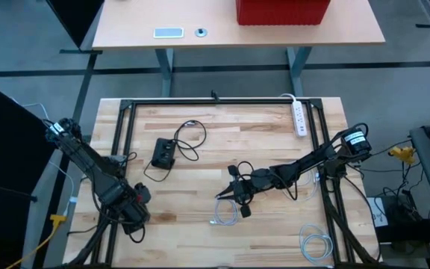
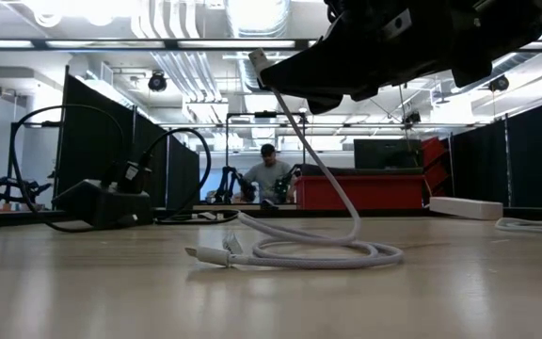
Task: Insert USB
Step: Insert bottom left white charger cable into the bottom black outlet extension
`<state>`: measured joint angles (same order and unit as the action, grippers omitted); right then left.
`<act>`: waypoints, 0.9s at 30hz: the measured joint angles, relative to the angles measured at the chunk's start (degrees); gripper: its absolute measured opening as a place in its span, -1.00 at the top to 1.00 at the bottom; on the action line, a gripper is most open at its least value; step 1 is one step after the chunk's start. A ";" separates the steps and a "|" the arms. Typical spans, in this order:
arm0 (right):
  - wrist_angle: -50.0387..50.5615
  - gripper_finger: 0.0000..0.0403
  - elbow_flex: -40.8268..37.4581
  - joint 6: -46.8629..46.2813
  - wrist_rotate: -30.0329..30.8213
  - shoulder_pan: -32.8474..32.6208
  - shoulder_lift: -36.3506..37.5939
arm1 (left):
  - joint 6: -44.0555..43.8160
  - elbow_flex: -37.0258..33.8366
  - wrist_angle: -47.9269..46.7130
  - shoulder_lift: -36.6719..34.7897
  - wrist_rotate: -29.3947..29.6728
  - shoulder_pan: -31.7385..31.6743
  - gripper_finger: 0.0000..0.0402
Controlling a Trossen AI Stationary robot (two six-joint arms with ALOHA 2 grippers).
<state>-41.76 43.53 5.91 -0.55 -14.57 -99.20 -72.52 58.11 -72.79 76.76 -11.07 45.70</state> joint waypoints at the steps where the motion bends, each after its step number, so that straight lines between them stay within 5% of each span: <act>1: -0.02 0.93 0.00 0.00 0.06 0.00 -0.02 | -0.21 0.00 0.00 -0.09 0.45 0.43 -0.74; 9: 0.08 0.93 -0.02 -1.42 0.11 0.48 -0.02 | -12.05 -0.02 0.22 -2.37 13.26 6.97 -0.74; 27: 0.38 0.93 0.09 -6.12 0.61 2.41 -0.02 | -22.48 -4.59 1.69 -2.59 21.28 19.17 -0.70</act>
<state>-41.38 43.62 -0.21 0.05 -12.16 -99.22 -95.00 53.52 -71.10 74.17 10.22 64.87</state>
